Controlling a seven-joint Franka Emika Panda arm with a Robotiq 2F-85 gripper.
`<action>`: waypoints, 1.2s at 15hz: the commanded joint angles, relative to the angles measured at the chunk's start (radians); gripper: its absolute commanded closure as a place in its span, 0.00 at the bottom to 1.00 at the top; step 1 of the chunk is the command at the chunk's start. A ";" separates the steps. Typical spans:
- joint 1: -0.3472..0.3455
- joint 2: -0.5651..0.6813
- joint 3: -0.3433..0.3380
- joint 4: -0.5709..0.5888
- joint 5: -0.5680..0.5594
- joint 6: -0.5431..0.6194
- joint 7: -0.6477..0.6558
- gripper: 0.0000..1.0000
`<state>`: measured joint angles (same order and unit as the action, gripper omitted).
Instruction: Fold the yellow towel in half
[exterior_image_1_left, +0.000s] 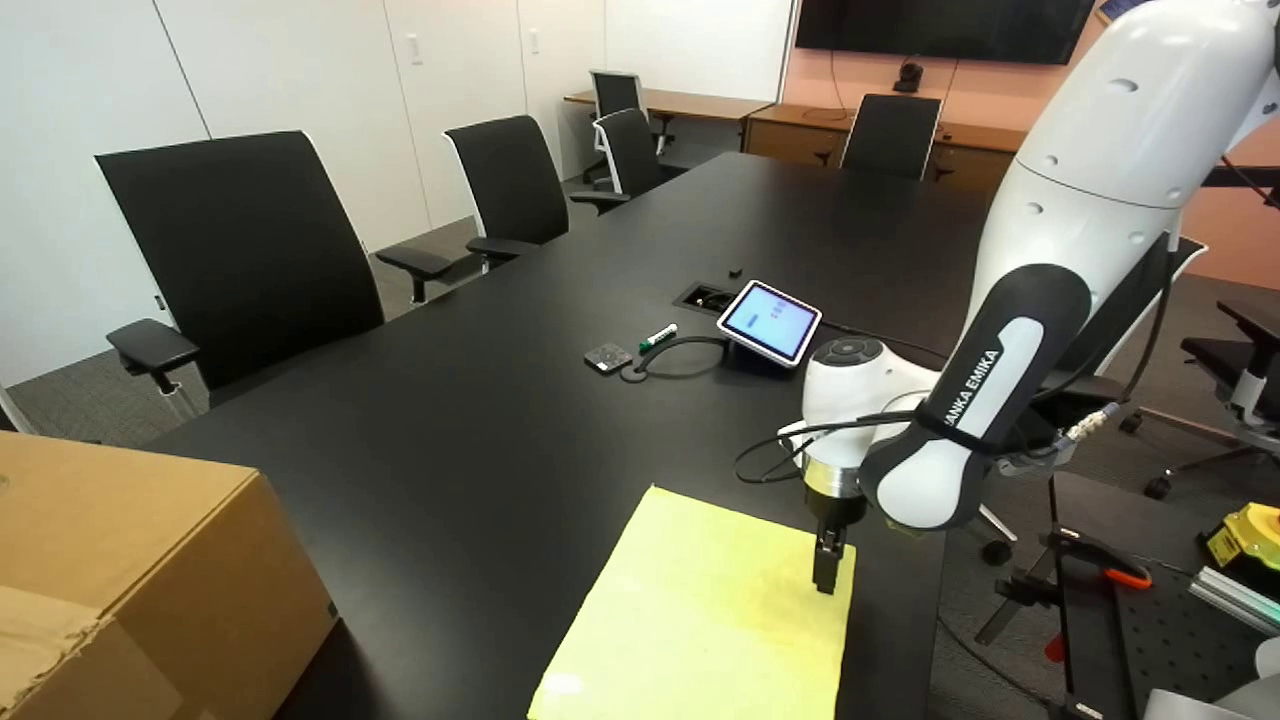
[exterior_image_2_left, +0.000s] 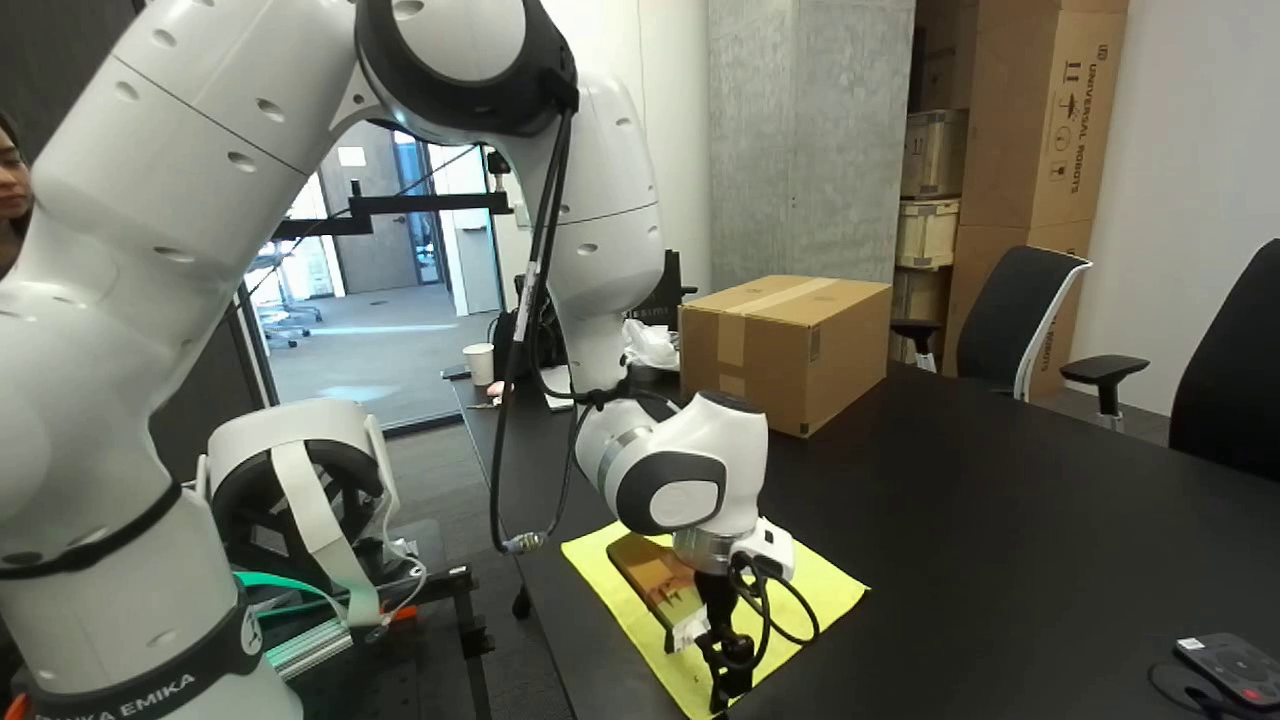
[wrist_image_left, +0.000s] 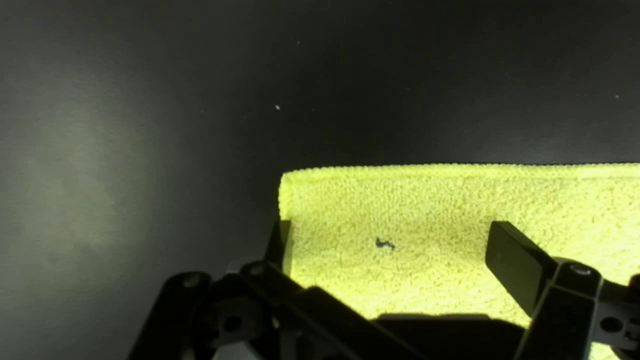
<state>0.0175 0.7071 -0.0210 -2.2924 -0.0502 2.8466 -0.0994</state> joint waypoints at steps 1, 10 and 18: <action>-0.047 0.031 0.027 0.046 0.002 -0.038 -0.016 0.00; -0.064 0.038 0.053 0.076 0.006 -0.086 -0.016 0.33; -0.053 -0.003 0.071 0.079 0.001 -0.143 -0.020 0.90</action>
<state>-0.0328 0.7222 0.0373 -2.2226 -0.0501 2.7459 -0.1020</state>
